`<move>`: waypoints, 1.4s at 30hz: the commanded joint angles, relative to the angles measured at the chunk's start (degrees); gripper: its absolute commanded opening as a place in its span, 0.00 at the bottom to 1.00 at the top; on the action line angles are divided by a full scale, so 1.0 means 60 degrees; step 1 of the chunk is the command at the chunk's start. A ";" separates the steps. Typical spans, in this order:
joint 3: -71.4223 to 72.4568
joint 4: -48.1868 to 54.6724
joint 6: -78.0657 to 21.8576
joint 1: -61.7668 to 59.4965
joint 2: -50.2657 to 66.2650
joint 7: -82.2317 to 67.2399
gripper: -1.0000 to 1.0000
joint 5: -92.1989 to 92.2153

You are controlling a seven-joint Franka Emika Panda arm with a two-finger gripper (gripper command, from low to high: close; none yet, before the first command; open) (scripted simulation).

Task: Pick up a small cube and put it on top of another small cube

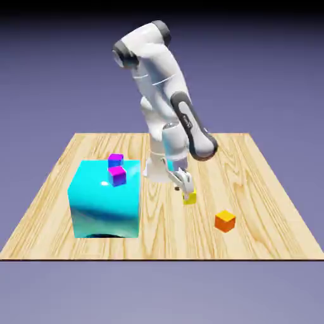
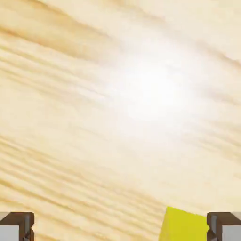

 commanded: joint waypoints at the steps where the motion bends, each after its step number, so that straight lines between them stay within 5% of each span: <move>1: 0.0318 -0.0017 0.0104 -0.0234 0.0225 -0.0046 0.50 0.0416; 6: 0.1045 -0.0211 0.0510 -0.1044 0.0856 -0.0252 0.50 0.1641; 31: -0.7021 0.0484 -0.3248 0.7299 -0.1412 -0.1148 0.50 0.3048; 32: -0.7021 0.0484 -0.3248 0.7299 -0.1412 -0.1148 0.00 0.3048; 42: -0.4012 0.0225 -0.1846 0.4187 -0.0566 -0.0814 0.00 0.2523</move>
